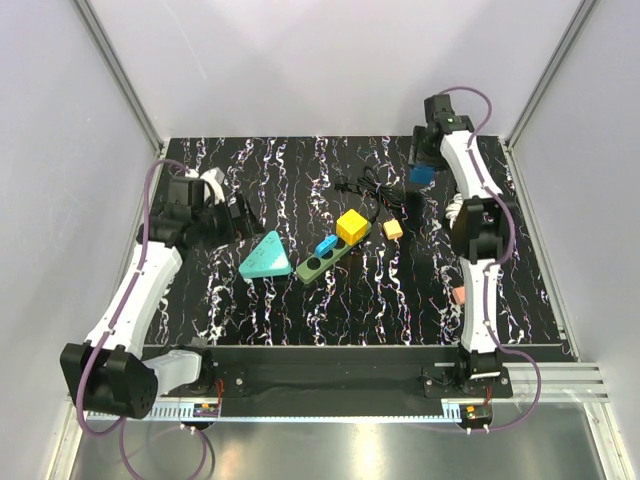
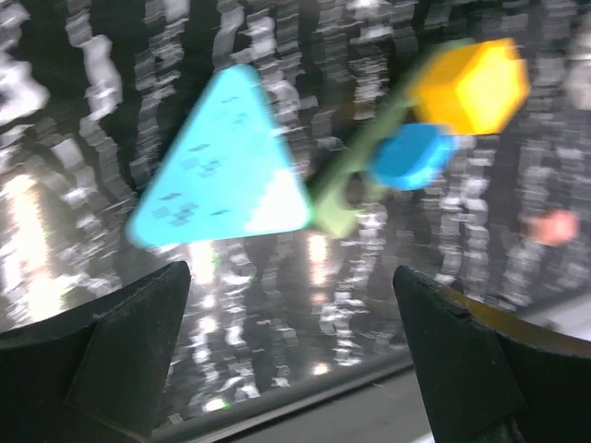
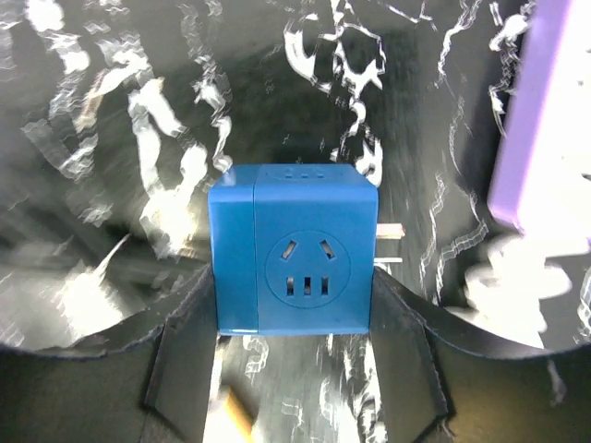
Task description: Insert the plug
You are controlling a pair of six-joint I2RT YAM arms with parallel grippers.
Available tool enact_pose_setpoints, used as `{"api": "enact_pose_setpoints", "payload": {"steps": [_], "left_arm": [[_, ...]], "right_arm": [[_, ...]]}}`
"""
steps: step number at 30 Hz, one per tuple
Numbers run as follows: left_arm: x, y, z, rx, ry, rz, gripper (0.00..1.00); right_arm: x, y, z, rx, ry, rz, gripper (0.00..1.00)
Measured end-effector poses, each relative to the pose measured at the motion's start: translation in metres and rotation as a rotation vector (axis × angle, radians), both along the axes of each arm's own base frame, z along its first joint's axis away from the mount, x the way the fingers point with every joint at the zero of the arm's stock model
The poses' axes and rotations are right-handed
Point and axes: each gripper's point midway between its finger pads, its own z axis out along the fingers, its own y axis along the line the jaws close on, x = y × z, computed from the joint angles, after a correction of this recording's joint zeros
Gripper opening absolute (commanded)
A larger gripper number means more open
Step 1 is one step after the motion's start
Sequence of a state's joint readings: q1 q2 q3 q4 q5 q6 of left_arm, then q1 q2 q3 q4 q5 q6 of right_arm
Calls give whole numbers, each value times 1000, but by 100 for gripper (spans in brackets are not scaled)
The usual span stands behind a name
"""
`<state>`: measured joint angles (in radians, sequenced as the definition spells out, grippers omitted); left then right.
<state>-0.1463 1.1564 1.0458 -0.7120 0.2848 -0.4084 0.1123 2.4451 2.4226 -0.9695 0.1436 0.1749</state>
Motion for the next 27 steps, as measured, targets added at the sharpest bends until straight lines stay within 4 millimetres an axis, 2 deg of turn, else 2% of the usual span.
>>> {"api": "enact_pose_setpoints", "payload": {"steps": [2,4,6,8,9,10,11,12,14,17,24,27], "left_arm": [[6,-14,22,-76,-17,-39,97],[14,-32,51,-174,-43,-93,96],[20,-48,75,-261,-56,-152,97],[23,-60,98,-346,-68,-212,97],[22,-65,108,-386,-67,-240,97],[20,-68,118,-424,-66,-265,98],[17,-69,126,-457,-65,-281,98],[14,-71,134,-487,-64,-297,99],[7,-74,150,-544,-74,-328,99],[-6,-81,175,-637,-100,-380,99],[-62,-105,219,-846,-158,-512,99],[-82,-119,233,-913,-161,-582,99]], "right_arm": [[-12,11,38,9,-69,28,0],[-32,31,82,7,-164,94,0],[-63,72,134,2,-331,225,0],[-114,132,186,26,-530,416,0],[-139,154,202,46,-601,500,0],[-172,181,222,87,-689,612,0],[-202,200,238,129,-769,712,0],[-226,208,253,168,-852,792,0],[-255,201,274,194,-984,861,0],[-278,190,289,205,-1115,913,0],[-331,212,309,258,-1305,1143,0],[-347,215,322,278,-1370,1202,0]]}}
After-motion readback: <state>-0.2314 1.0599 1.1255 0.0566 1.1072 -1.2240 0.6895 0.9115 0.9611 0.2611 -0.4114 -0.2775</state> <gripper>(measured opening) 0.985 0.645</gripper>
